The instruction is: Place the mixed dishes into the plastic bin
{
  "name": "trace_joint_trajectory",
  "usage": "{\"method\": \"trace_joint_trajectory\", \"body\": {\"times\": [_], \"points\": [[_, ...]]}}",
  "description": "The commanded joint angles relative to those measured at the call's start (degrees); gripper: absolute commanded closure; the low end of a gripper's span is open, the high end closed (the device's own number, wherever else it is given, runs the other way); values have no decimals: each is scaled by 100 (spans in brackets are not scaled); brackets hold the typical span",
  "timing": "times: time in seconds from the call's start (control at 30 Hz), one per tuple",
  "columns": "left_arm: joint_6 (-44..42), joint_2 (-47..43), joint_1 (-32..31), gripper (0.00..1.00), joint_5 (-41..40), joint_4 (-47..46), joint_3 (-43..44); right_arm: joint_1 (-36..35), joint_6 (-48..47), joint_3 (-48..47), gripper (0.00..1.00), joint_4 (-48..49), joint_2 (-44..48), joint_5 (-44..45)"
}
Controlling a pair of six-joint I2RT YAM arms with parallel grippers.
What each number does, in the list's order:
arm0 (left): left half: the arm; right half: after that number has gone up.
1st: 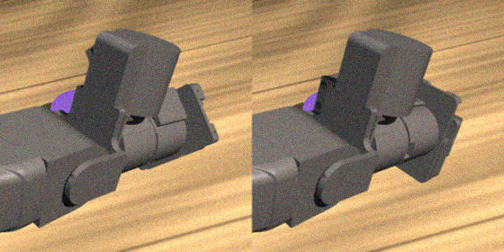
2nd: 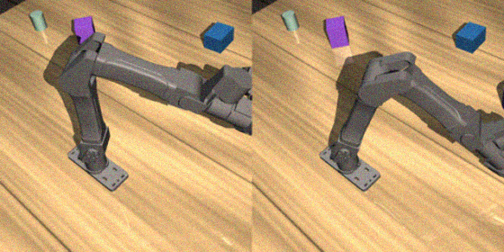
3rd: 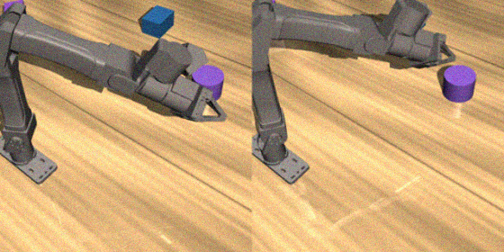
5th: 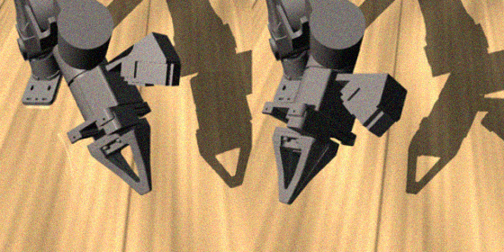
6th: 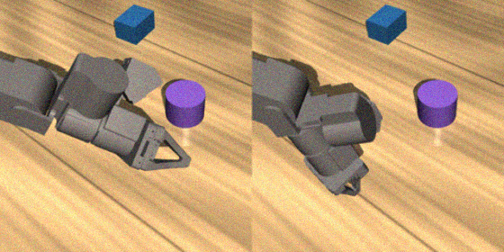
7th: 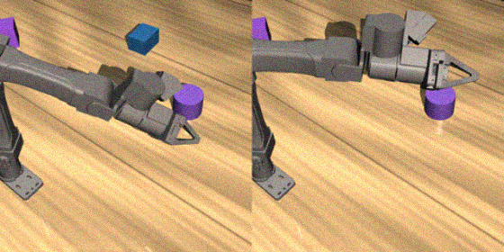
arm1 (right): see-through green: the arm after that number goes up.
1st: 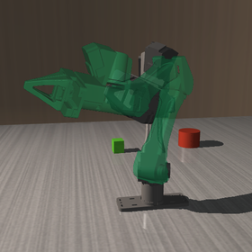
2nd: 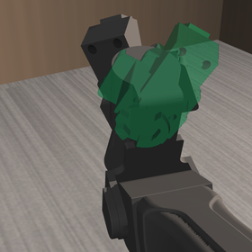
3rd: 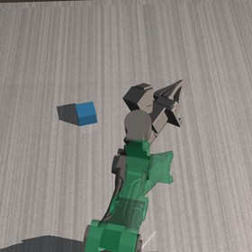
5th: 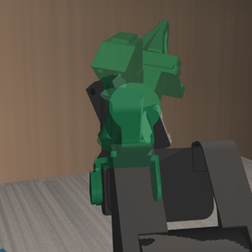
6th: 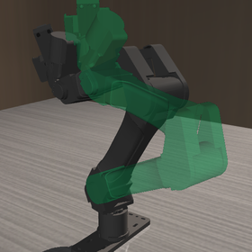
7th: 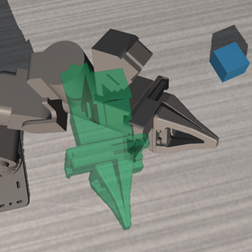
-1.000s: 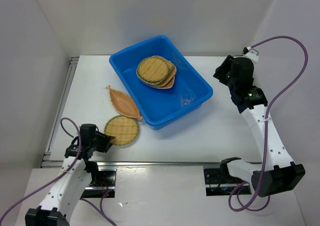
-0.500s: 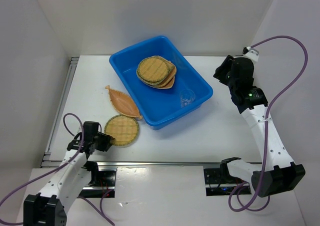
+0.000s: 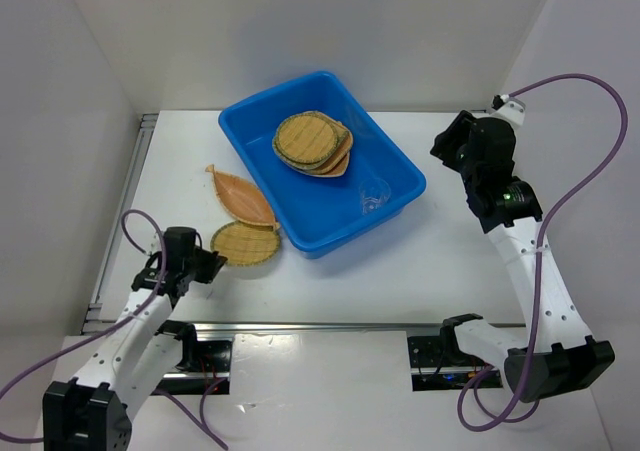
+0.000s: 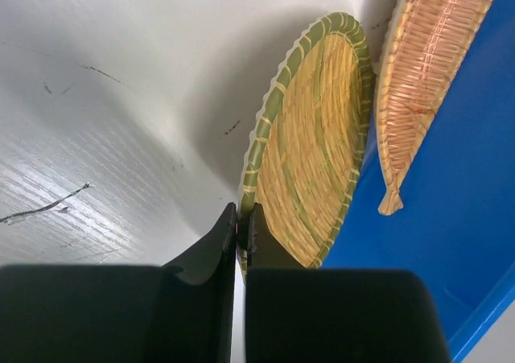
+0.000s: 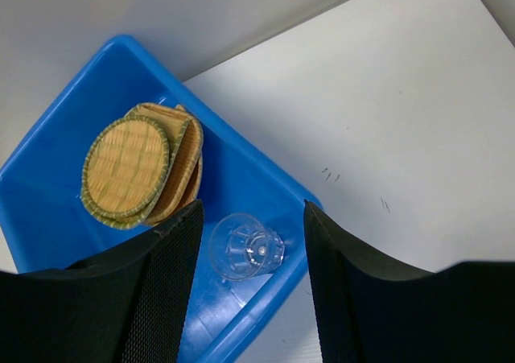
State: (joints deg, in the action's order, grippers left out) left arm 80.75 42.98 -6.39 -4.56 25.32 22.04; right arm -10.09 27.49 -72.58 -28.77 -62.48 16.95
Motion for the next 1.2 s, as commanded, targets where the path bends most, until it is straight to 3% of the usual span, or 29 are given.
{"method": "trace_joint_trajectory", "body": {"times": [0.0, 0.37, 0.83, 0.97, 1.17], "points": [[-243, 70, -72, 100, -212, -63, 335, 16, -94, -116, 41, -5, 113, 89], [-798, 70, -73, 100, -730, 622, 1934, 16, -94, -116, 41, -5, 218, 89], [-1123, 17, -73, 100, -845, 1176, 2620, 16, -94, -222, 40, 47, 219, 89], [-1386, 131, -73, 100, -1090, 1177, 3103, 16, -94, -222, 40, 47, 219, 89], [-2115, 596, -73, 100, -1679, 1090, 4500, 16, -94, -222, 40, 47, 271, 89]]}}
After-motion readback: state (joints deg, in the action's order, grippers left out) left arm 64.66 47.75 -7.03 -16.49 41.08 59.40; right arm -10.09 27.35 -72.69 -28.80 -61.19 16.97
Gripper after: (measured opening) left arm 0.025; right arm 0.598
